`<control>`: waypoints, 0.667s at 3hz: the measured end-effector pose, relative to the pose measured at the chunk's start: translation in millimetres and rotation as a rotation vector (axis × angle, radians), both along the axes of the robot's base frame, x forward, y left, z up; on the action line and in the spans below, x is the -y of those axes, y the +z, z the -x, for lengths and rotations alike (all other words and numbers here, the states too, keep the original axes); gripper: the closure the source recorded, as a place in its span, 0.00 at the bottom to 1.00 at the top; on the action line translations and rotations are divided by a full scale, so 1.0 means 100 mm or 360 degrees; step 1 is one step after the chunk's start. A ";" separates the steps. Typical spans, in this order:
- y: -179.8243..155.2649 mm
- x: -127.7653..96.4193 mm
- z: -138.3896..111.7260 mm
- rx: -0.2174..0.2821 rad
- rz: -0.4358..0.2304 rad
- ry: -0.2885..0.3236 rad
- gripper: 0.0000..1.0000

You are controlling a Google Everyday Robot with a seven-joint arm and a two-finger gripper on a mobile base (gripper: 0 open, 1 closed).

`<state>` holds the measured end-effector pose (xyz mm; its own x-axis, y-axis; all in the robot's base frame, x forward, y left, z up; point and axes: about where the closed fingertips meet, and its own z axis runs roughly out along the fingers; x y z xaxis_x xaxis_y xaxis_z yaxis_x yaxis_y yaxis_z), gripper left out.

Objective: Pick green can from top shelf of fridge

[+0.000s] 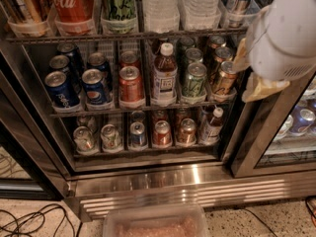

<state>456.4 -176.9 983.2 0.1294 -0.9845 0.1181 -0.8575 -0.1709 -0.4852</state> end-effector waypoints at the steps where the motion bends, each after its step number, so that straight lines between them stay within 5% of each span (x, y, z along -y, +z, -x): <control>1: 0.08 -0.27 -0.01 0.0250 0.0462 0.0389 0.71; 2: 0.16 -0.41 0.03 0.0472 0.1033 0.0788 0.95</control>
Offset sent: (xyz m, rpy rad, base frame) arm 0.0132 0.0589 -0.0385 -1.2029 -0.4117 0.9135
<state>453.1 -135.7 998.8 0.4001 -0.5494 0.7336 -0.4651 -0.8114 -0.3541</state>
